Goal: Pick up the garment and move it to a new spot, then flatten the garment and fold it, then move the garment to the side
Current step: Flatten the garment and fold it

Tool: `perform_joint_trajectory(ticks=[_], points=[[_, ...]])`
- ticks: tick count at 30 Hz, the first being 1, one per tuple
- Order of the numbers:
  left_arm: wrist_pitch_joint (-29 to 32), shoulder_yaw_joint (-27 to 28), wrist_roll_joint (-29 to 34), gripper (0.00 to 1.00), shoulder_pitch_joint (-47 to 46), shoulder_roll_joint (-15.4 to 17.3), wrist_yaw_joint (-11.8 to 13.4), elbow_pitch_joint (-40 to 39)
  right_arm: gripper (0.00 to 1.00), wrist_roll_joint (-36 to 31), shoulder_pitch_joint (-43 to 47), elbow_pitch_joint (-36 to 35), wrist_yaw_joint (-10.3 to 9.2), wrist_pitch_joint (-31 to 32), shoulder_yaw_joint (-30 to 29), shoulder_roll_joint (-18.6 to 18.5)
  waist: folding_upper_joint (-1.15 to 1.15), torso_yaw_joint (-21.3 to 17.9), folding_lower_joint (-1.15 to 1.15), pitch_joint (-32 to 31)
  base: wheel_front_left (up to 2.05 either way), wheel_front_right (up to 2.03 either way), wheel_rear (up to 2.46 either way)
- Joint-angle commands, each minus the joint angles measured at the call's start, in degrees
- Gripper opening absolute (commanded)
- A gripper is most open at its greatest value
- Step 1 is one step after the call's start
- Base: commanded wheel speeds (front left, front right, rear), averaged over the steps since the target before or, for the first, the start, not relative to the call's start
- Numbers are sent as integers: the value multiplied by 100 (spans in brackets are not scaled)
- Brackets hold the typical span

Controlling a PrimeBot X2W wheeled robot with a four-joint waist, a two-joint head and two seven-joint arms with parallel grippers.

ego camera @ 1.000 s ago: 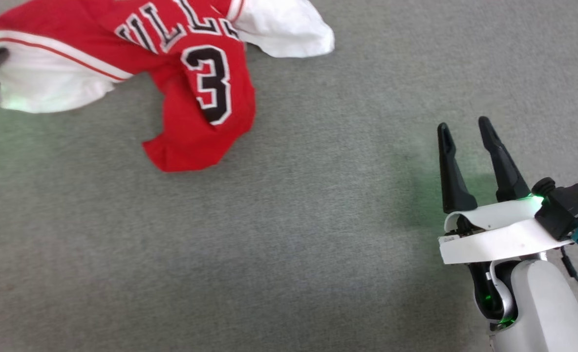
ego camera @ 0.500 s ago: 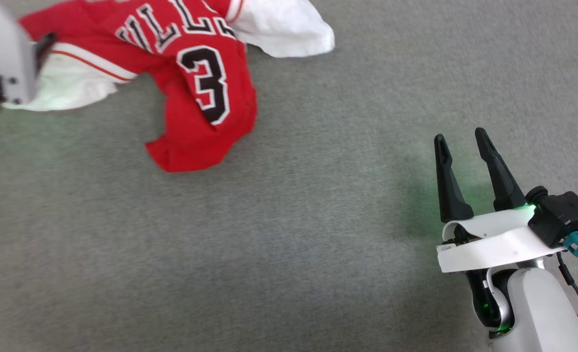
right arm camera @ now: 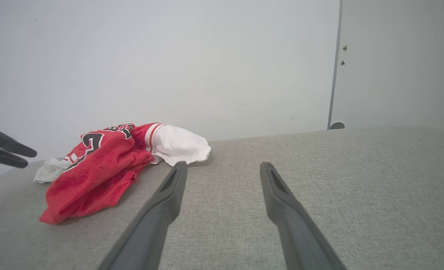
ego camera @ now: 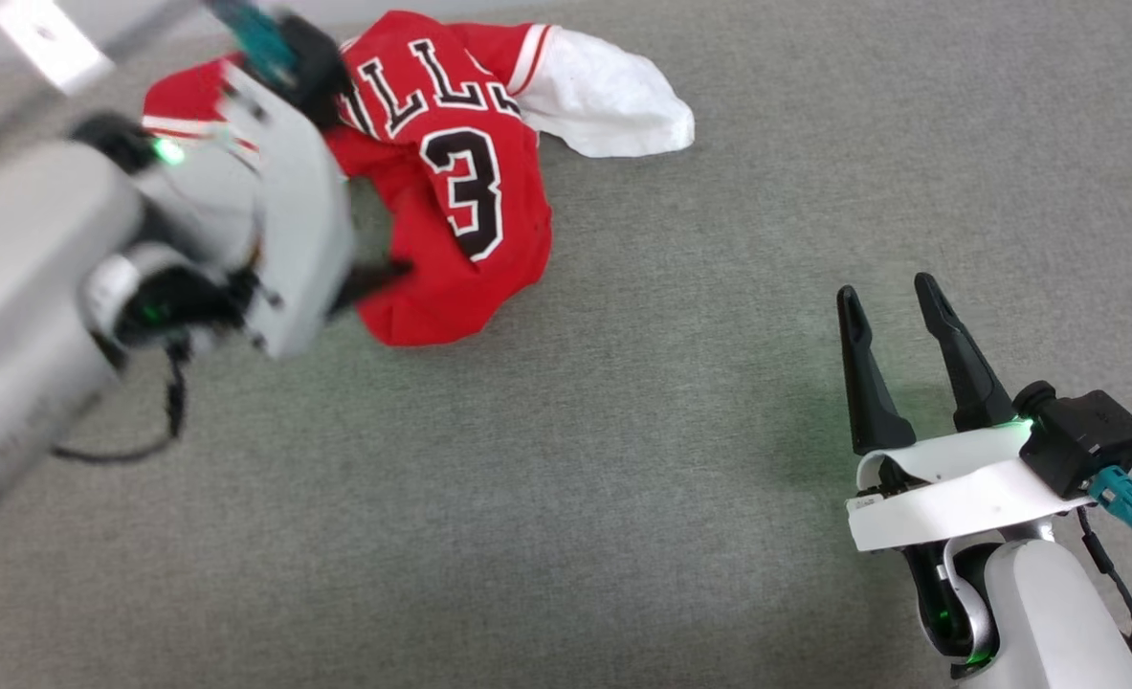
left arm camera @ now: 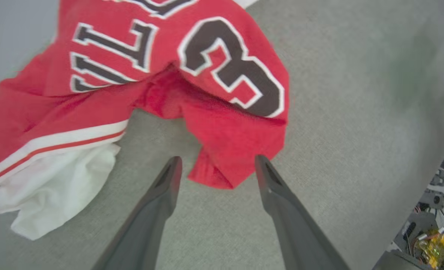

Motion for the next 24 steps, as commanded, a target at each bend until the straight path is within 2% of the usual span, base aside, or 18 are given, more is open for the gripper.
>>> perform_joint_trajectory(ticks=[1,6,15,16,17,18,21,24], points=[[58,-28,54,100,129,-17,-8,-137,100,42,54,-24,-2,-27,9,4,0,-76,0,64,0,0,0],[158,-34,230,100,299,-209,44,-323,100,132,-10,-88,-2,-27,16,4,0,-237,0,230,0,0,0],[-190,-14,537,100,456,-512,45,588,100,305,-134,-173,-2,-27,-11,6,0,-555,0,474,0,0,0],[-178,-21,561,52,494,-536,33,684,100,311,-132,-173,-2,-27,-18,6,0,-567,0,480,0,0,0],[-149,-27,558,31,531,-550,30,756,100,304,-130,-174,-2,-27,-26,7,0,-576,0,482,0,0,0],[-129,-34,530,0,566,-560,16,813,100,290,-124,-171,-2,-27,-38,6,0,-577,0,477,0,0,0],[-1,-62,354,0,641,-574,-15,745,100,265,-64,-156,-2,-27,-107,6,0,-527,0,418,0,0,0],[118,-43,236,0,499,-440,-14,382,100,223,-4,-146,-2,-27,-142,8,0,-417,0,333,0,0,0]])
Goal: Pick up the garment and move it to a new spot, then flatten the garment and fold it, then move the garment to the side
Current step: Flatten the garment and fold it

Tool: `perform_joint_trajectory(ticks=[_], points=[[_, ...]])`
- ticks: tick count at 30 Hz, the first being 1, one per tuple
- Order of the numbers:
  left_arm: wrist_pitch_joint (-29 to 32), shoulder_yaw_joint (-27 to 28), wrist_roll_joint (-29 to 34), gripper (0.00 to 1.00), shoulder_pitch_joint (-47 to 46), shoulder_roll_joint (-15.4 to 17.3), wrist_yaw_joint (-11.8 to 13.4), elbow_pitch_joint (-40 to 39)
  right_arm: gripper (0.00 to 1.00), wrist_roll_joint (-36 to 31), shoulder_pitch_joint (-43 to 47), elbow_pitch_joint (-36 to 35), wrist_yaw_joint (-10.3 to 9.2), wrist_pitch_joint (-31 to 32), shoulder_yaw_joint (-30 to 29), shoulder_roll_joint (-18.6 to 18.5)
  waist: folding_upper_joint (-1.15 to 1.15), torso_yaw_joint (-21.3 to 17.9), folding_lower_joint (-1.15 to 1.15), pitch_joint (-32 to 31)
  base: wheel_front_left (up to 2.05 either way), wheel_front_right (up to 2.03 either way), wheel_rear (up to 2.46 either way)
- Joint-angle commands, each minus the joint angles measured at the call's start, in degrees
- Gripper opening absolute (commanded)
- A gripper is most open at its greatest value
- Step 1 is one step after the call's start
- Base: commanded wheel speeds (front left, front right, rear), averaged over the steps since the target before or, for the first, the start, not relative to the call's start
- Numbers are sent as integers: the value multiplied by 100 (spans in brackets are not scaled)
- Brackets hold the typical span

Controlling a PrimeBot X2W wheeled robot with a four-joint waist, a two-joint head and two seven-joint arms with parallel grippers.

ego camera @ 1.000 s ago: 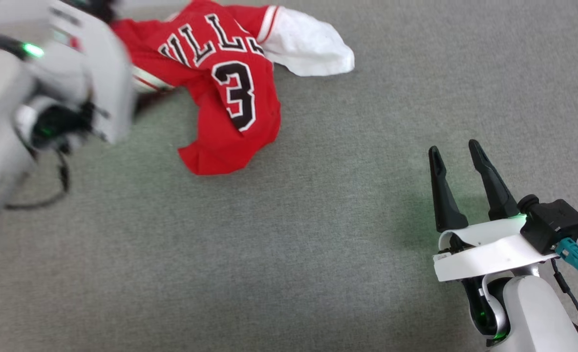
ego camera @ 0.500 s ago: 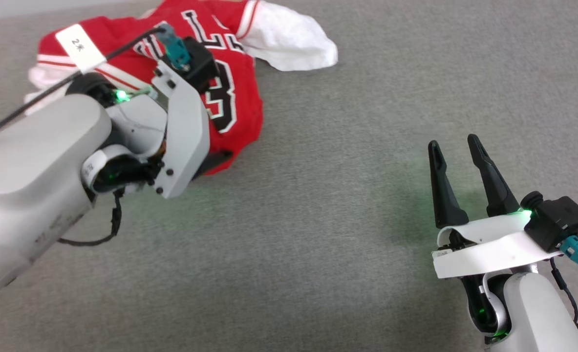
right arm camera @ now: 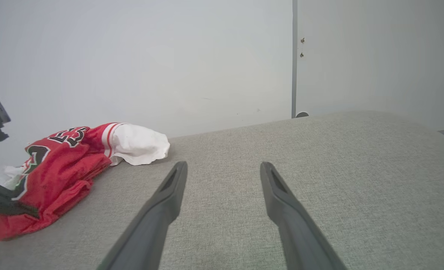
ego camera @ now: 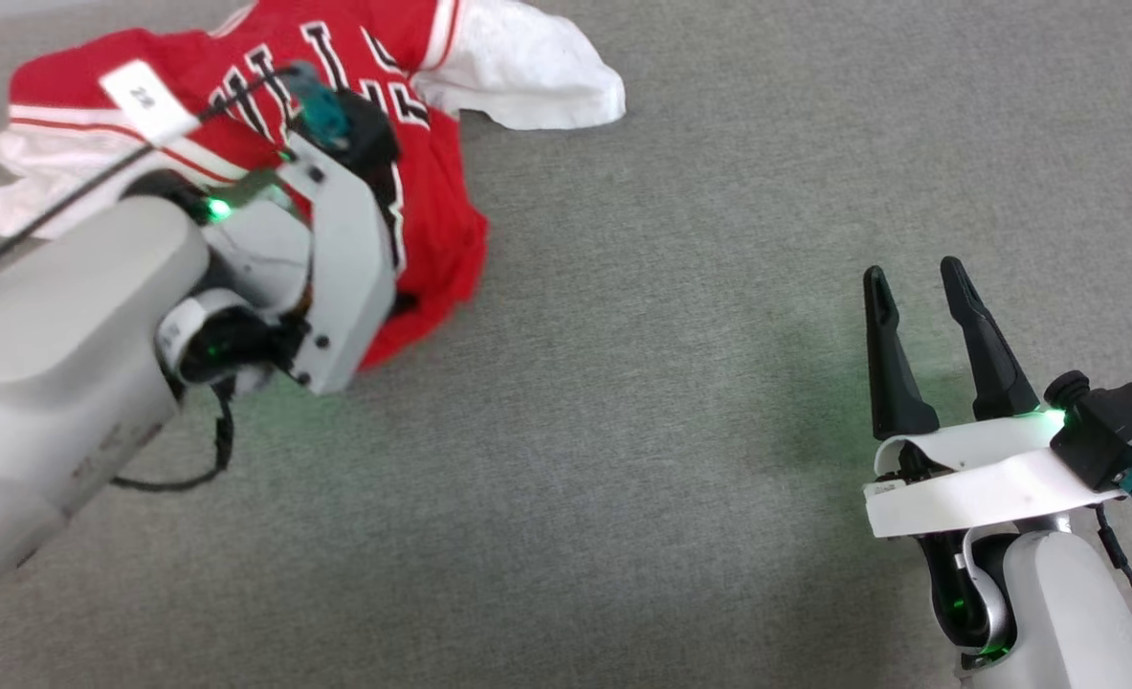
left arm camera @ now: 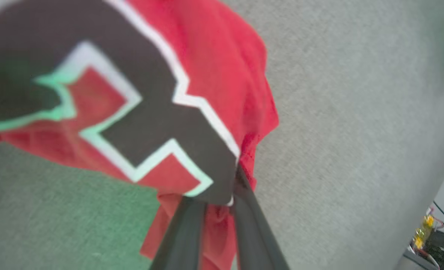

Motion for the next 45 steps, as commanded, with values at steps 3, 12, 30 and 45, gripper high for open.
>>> perform_joint_trajectory(ticks=[3,12,30,45], points=[[278,-14,-277,0,-93,266,-24,-700,100,-61,62,14,-2,-27,2,11,0,218,0,-179,0,0,0],[1155,115,-1394,0,-164,1209,-26,-2934,100,-164,168,87,-2,-27,-8,10,0,511,0,-437,0,0,0],[752,29,-1324,0,977,1403,195,-3443,100,-338,178,81,-2,-27,1,11,0,512,0,-411,0,0,0],[-25,128,-1148,100,1399,915,-5,-2286,100,-414,222,145,-2,-27,-47,11,0,523,0,-506,0,0,0]])
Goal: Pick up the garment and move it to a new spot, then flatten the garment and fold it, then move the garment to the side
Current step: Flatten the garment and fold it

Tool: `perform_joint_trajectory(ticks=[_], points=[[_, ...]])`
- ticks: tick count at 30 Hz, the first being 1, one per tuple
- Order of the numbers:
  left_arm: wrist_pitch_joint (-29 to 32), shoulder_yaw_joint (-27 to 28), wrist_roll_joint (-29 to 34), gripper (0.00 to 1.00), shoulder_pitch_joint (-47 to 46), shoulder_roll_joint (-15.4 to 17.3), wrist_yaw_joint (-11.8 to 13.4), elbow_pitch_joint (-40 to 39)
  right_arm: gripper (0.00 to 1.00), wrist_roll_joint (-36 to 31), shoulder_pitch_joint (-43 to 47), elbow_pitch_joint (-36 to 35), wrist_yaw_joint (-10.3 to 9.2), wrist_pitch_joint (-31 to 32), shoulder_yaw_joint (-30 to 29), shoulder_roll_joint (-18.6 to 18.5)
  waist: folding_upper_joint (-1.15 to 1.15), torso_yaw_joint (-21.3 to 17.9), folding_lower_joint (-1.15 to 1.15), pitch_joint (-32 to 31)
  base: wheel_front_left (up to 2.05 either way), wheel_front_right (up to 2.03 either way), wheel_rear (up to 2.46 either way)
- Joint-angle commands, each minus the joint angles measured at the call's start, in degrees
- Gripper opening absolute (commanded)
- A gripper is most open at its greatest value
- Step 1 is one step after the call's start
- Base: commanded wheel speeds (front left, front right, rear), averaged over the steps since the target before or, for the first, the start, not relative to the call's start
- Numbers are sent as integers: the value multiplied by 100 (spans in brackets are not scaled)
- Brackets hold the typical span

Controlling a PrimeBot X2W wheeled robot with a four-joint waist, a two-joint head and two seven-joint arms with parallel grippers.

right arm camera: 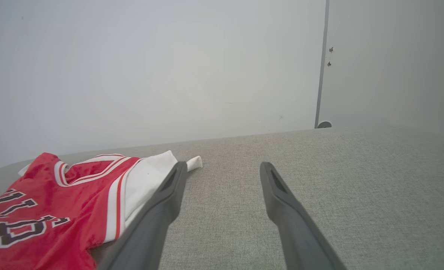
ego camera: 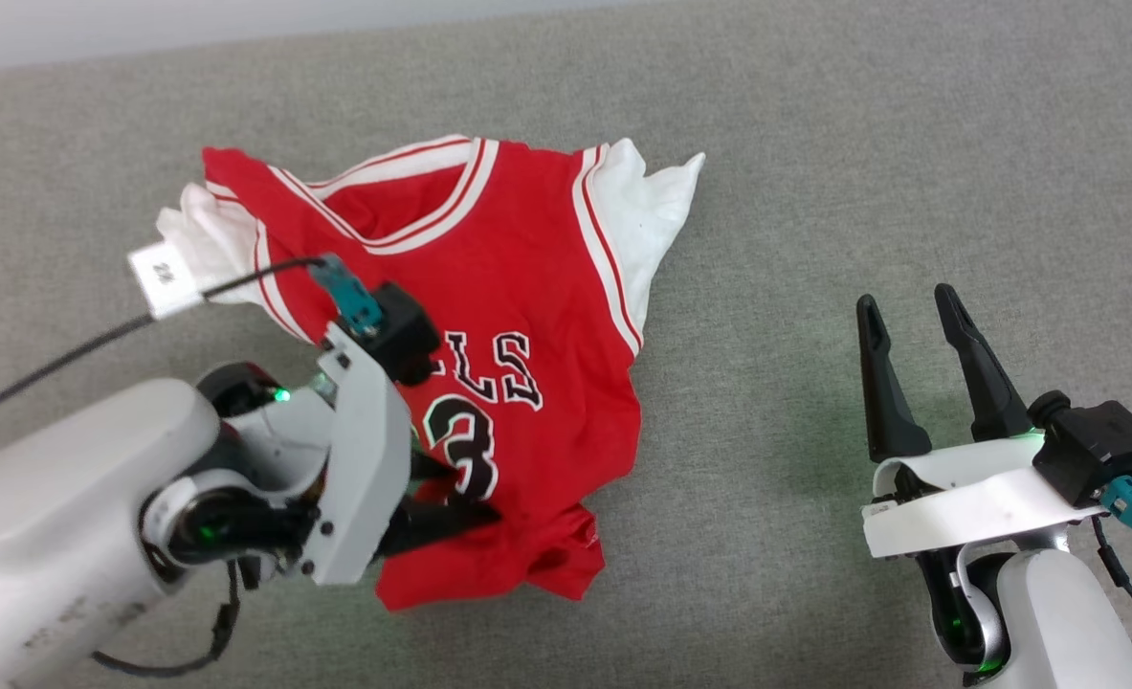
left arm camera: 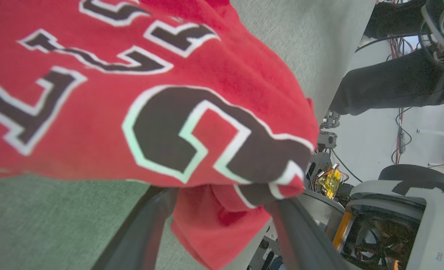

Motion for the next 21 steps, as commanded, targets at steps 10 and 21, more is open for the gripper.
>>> perform_joint_trajectory(ticks=[10,21], points=[[-1401,616,-131,100,426,485,-49,-206,100,-123,237,120,-2,-27,-59,-1,0,187,0,-339,0,0,0],[-4314,1241,124,100,1671,517,356,3,100,-130,357,240,-2,136,-32,-344,0,619,0,-627,0,0,0]])
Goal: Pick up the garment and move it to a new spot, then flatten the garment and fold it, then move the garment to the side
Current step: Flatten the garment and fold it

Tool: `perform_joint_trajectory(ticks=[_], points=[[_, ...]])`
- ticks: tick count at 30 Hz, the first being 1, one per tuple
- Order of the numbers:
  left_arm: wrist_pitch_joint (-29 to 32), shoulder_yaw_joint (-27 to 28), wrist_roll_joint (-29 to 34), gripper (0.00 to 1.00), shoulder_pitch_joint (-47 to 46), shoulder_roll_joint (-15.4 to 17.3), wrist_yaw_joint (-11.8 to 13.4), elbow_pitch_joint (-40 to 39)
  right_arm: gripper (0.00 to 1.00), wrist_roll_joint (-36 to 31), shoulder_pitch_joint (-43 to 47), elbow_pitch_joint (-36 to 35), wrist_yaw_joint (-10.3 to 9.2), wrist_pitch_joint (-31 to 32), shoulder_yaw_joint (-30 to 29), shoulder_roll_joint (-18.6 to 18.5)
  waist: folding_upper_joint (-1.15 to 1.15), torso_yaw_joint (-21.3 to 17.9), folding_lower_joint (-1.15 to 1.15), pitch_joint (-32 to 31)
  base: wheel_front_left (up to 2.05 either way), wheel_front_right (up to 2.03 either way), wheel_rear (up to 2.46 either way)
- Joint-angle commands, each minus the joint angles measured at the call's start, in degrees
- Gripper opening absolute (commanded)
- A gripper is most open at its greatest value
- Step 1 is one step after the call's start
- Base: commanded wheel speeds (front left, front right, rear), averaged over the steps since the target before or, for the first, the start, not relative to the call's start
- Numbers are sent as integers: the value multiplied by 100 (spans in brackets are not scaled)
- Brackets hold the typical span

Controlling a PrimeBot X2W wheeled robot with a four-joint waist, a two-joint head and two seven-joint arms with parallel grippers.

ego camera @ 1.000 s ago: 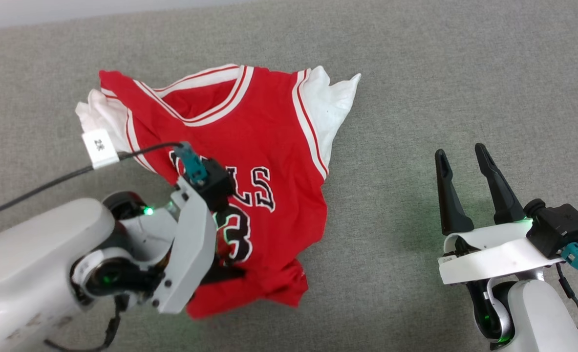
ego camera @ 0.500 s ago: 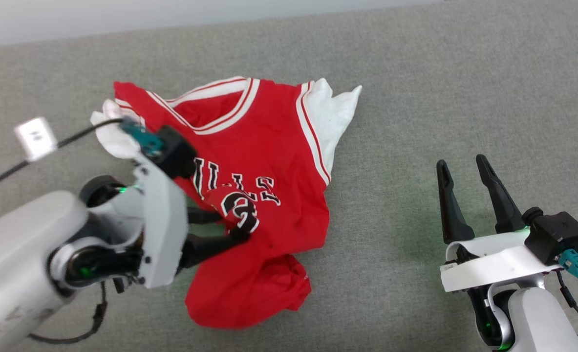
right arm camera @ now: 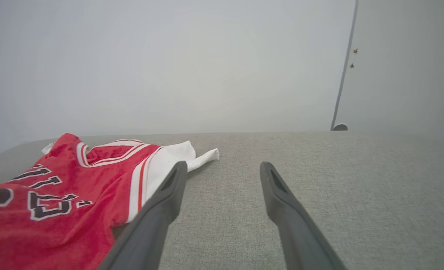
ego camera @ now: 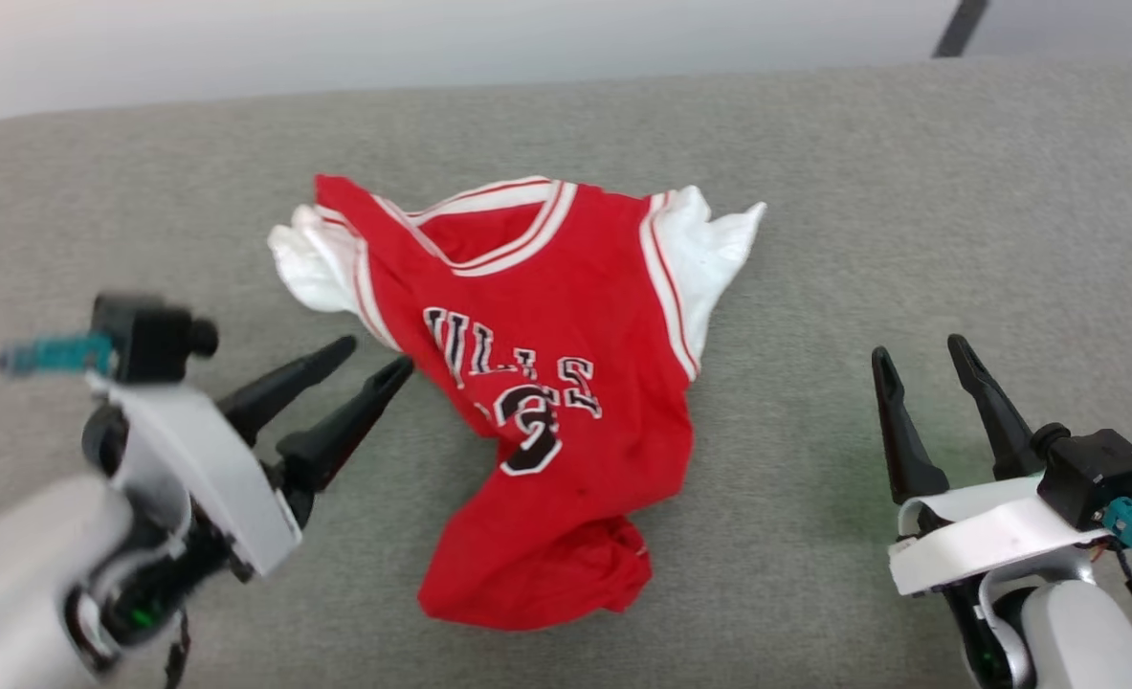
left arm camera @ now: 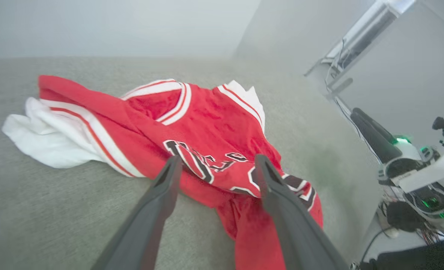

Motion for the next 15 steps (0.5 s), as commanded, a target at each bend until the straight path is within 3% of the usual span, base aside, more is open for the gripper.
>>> perform_joint_trajectory(ticks=[1,6,9,13,15], points=[[-270,36,83,100,190,-50,81,34,100,2,68,4,-2,83,13,-80,0,171,0,-96,0,0,0],[-1163,214,707,100,777,-294,633,117,100,39,-234,48,-2,888,113,-506,0,483,0,-150,0,0,0],[-1222,876,1249,100,1174,-667,930,102,100,118,-539,104,-2,1694,294,-894,0,747,0,-131,0,0,0],[-1212,2137,2160,100,1984,-1338,936,175,100,415,-1123,160,-3,2839,595,-1534,0,1114,0,-11,0,0,0],[-1213,2523,2554,100,2299,-1691,797,263,100,618,-1462,154,0,3305,851,-1818,0,1307,0,52,0,0,0]])
